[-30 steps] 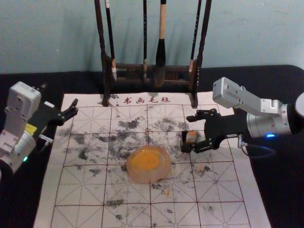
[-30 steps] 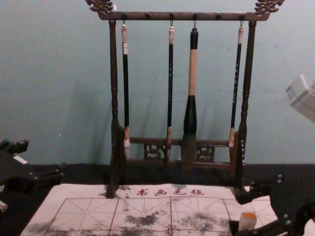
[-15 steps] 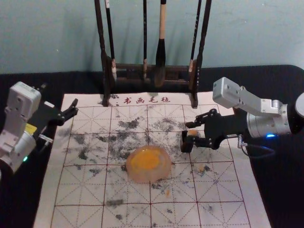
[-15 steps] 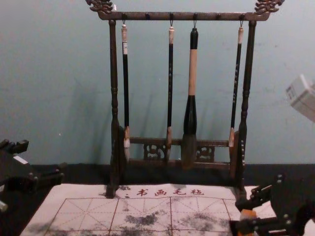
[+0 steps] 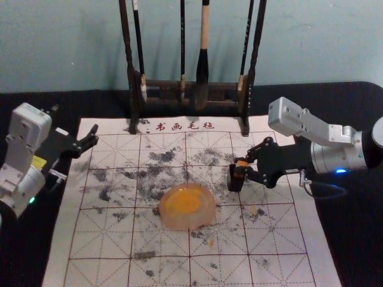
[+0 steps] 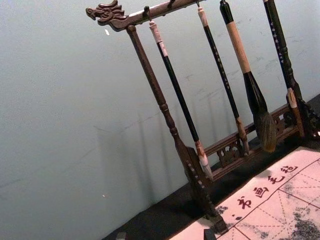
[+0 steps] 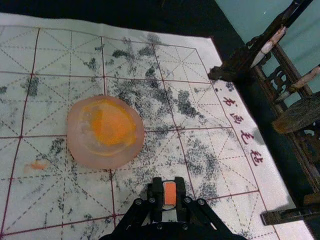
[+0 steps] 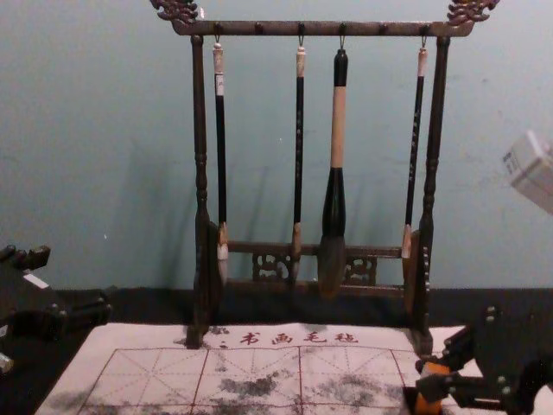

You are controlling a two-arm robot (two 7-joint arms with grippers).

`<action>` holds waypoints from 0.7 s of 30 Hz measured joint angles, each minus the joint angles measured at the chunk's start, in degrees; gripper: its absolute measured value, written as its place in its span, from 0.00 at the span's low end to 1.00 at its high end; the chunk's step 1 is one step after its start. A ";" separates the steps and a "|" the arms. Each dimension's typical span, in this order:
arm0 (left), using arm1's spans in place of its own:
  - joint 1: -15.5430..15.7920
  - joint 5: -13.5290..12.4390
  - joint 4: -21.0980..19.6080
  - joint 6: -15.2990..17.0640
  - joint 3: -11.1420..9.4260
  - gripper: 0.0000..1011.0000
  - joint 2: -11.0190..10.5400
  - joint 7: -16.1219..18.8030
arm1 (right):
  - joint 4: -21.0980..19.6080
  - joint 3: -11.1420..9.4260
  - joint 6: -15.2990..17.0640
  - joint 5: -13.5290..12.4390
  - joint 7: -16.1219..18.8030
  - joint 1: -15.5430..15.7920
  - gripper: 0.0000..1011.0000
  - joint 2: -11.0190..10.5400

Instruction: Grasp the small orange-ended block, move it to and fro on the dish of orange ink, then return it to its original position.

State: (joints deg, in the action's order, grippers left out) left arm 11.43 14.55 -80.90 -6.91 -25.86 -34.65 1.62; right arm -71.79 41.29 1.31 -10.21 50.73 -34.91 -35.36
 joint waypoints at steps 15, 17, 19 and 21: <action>0.00 0.00 0.00 0.00 0.00 0.99 0.00 0.00 | -3.59 -1.15 2.12 -3.19 -0.37 1.06 0.14 -1.61; 0.00 0.00 0.00 0.00 0.00 0.99 0.00 0.00 | -4.55 -1.50 2.52 -3.99 -0.09 1.11 0.14 -2.15; 0.00 0.00 0.00 0.00 0.00 0.99 0.00 0.00 | -5.30 -1.83 2.70 -4.68 0.03 1.17 0.14 -2.52; 0.00 0.00 0.00 0.00 0.00 0.99 0.00 0.00 | -6.53 -2.53 2.74 -5.86 0.05 1.36 0.14 -3.06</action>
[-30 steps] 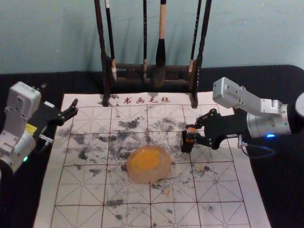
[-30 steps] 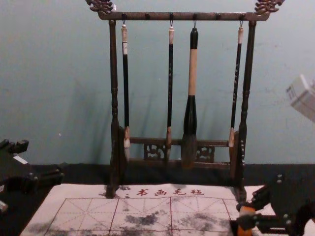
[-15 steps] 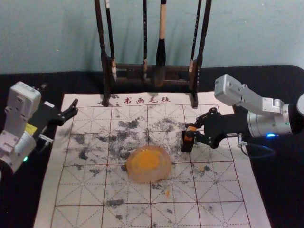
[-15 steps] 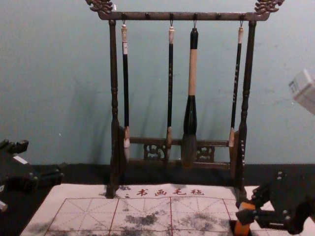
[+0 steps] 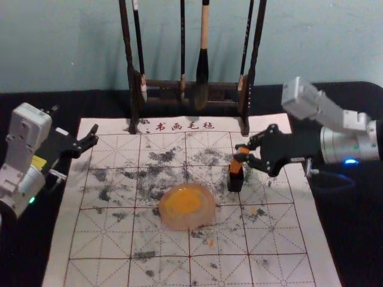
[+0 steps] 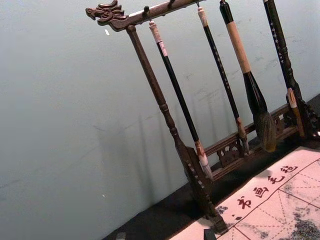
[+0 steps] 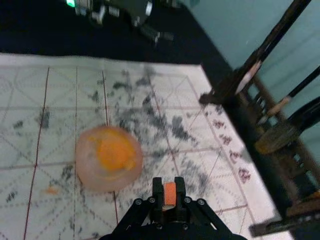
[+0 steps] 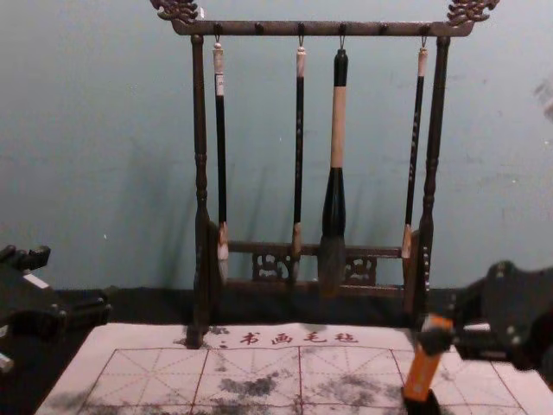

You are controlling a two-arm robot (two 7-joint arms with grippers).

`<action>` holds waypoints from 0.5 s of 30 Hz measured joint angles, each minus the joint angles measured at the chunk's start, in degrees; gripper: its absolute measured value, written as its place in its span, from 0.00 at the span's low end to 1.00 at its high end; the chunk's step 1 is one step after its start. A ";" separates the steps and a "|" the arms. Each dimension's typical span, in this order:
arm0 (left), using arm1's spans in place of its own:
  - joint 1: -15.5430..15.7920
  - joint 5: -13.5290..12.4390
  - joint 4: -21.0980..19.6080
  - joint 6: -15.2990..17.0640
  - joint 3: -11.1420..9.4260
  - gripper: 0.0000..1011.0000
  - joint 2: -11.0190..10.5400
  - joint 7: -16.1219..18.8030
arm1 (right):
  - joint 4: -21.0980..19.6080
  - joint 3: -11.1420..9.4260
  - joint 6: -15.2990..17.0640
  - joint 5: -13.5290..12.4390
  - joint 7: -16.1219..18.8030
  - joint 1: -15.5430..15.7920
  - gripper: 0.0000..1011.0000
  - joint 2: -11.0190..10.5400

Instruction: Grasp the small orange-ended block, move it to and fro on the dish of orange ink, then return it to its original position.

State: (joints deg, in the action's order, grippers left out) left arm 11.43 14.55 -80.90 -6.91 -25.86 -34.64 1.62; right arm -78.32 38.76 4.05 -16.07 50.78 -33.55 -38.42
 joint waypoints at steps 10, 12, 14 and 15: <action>0.00 0.00 0.00 0.00 0.00 0.99 0.00 0.00 | -2.35 -1.06 -0.31 -3.00 -0.86 0.07 0.14 0.26; 0.00 0.00 0.00 0.00 0.00 0.99 0.00 0.00 | -1.65 -0.34 -0.21 -2.98 -0.85 -0.44 0.14 1.09; 0.00 0.00 0.00 0.00 0.00 0.99 0.00 0.00 | -1.04 0.22 -0.11 -2.95 -0.83 -0.81 0.14 1.88; 0.00 0.00 0.00 0.00 0.00 0.99 0.00 0.00 | -0.72 0.45 -0.03 -2.94 -0.84 -1.01 0.14 2.28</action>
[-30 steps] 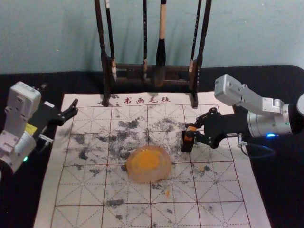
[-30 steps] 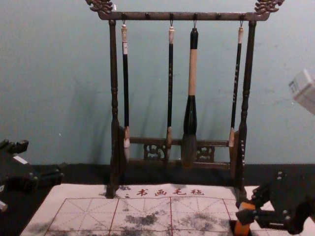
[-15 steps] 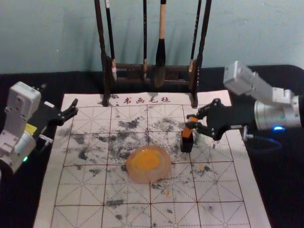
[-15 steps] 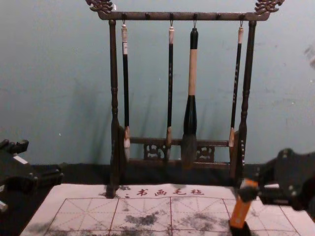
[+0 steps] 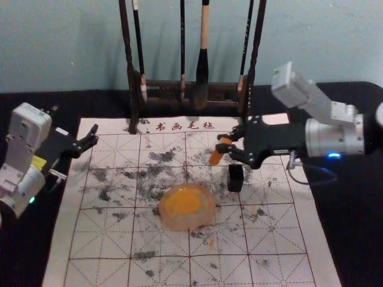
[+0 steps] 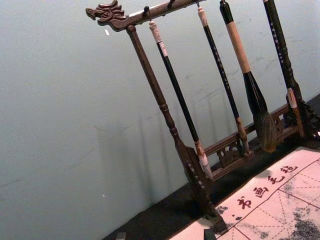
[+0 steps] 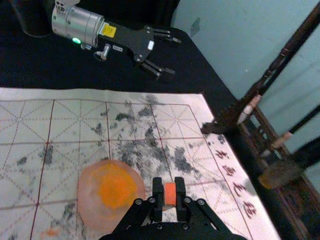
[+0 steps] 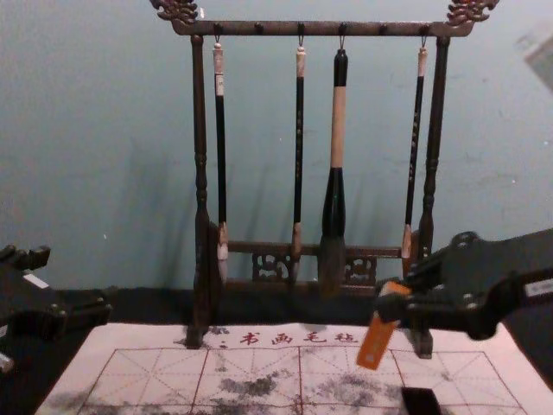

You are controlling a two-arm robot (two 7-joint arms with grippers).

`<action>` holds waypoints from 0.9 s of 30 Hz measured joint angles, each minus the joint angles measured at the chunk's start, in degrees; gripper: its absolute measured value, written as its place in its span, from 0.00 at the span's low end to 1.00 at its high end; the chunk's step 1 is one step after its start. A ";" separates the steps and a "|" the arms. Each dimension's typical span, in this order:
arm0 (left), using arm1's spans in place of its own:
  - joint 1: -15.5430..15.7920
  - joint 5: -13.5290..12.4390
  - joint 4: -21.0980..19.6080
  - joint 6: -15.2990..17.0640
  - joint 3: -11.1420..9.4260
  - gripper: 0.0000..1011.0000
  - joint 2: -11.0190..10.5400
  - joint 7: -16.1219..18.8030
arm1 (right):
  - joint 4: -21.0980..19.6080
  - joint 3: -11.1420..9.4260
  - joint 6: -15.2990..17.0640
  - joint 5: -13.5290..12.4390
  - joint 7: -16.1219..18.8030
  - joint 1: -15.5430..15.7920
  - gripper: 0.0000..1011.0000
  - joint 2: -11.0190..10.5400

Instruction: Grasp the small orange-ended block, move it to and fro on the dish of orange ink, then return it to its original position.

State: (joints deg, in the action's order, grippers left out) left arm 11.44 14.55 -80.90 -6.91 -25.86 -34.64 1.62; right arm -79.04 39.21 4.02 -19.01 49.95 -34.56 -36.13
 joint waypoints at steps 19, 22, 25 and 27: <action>-0.01 0.00 0.00 0.00 0.00 0.99 0.00 0.00 | 6.68 6.69 -0.50 1.95 2.34 -3.66 0.14 6.70; 0.00 0.00 0.00 0.00 0.00 0.99 0.00 0.00 | 7.78 7.60 -0.82 2.60 2.80 -4.30 0.14 7.30; 0.00 0.00 0.00 0.00 0.00 0.99 0.00 0.00 | 8.60 8.26 -1.12 3.19 2.92 -4.85 0.14 7.81; 0.00 0.00 0.00 0.00 0.00 0.99 0.00 0.00 | 8.96 8.54 -1.21 3.49 2.98 -5.13 0.14 8.04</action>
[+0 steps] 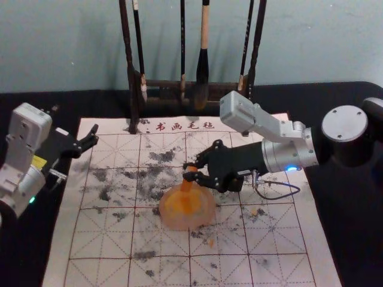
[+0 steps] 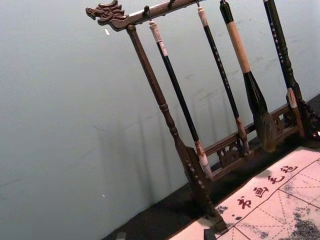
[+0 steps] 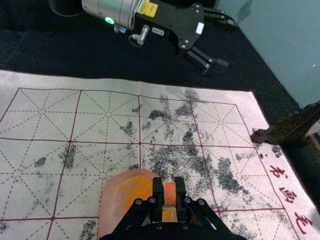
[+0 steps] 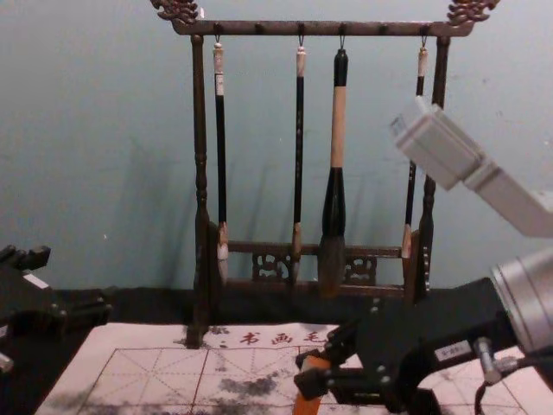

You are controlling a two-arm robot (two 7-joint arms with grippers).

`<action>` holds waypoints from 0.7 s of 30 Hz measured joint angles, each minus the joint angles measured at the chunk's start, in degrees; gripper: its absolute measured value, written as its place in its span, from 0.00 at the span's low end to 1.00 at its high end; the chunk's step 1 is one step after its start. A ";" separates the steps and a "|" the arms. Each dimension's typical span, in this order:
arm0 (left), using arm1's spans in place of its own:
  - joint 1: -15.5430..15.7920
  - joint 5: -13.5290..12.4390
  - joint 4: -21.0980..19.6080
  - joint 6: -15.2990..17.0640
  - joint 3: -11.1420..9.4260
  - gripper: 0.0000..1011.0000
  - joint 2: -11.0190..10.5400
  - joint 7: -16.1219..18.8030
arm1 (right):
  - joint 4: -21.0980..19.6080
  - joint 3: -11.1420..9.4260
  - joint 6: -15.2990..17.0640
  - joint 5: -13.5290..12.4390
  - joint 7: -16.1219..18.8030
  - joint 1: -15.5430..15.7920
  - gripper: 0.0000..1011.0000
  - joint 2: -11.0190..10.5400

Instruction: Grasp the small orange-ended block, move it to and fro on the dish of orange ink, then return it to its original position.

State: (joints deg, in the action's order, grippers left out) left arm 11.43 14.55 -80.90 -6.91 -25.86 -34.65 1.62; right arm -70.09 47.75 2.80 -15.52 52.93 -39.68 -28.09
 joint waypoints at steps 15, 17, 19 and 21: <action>0.00 0.00 0.00 0.00 0.00 0.99 0.00 0.00 | 2.76 1.59 -0.39 2.07 0.40 -1.85 0.14 1.77; 0.00 0.00 0.00 0.00 -0.01 0.99 0.00 0.00 | 2.84 1.65 -0.39 2.17 0.41 -1.87 0.14 1.80; 0.00 0.00 0.00 0.00 -0.01 0.99 0.00 0.00 | 2.91 1.72 -0.39 2.27 0.44 -1.90 0.14 1.83; 0.00 0.00 0.00 0.00 0.00 0.99 0.00 0.00 | 2.91 1.73 -0.39 2.32 0.46 -1.91 0.14 1.83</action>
State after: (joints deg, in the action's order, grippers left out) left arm 11.43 14.55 -80.90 -6.91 -25.86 -34.64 1.62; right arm -67.18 49.47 2.41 -13.20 53.38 -41.59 -26.26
